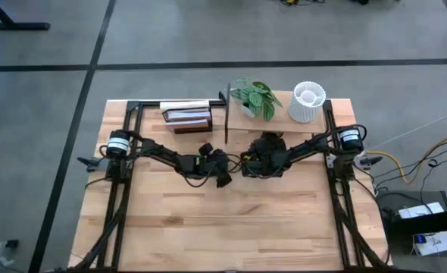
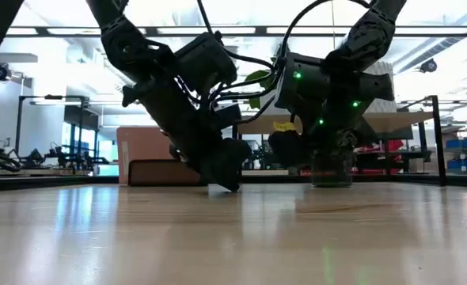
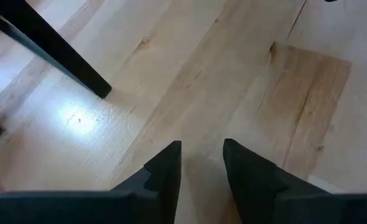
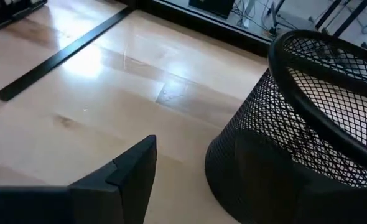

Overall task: Stock shelves
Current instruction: Put the black pen organizer under the shelf, then remove the white potted plant from the shelf

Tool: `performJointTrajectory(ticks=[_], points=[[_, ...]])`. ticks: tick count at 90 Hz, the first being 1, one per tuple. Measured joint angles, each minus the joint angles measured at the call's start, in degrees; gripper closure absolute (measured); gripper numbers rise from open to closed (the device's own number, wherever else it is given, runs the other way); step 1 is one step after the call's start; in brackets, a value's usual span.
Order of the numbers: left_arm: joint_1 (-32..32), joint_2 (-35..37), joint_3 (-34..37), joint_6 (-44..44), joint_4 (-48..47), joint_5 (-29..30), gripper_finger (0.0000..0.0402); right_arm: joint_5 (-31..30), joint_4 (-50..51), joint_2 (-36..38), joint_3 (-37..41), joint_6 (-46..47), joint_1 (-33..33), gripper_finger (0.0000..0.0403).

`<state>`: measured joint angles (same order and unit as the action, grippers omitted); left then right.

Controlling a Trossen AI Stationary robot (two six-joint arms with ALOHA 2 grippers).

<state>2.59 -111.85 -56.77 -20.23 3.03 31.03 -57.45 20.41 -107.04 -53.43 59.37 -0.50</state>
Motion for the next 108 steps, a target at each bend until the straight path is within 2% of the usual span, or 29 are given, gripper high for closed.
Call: performJointTrajectory(ticks=[20,38,54,70,76,96,108], points=[[0.0,0.0,0.0,0.1,0.1,0.0,0.03,2.8,0.1,0.0,0.0,-0.1,-1.2,0.0215],[0.7,1.2,0.0,0.3,-1.7,-0.3,0.0301,4.6,0.3,0.8,-2.4,-5.8,-3.6,0.0236],[2.2,5.1,0.2,1.7,-5.9,-0.9,0.0294,4.9,0.3,1.8,-5.4,-13.6,-6.3,0.0265],[4.4,9.8,0.1,1.7,-13.2,-0.5,0.0287,5.6,1.0,2.4,-6.9,-28.7,-7.8,0.0303],[5.4,11.9,0.1,1.7,-15.8,-0.4,0.0285,6.1,2.0,2.4,-7.6,-30.8,-8.1,0.0319],[6.0,18.0,0.0,3.0,-24.1,-0.2,0.0291,7.9,12.9,2.6,-10.9,-30.9,-8.3,0.038],[6.2,21.5,0.0,-3.6,-30.5,-0.5,0.03,8.0,21.7,2.7,-14.0,-30.9,-8.3,0.04]])
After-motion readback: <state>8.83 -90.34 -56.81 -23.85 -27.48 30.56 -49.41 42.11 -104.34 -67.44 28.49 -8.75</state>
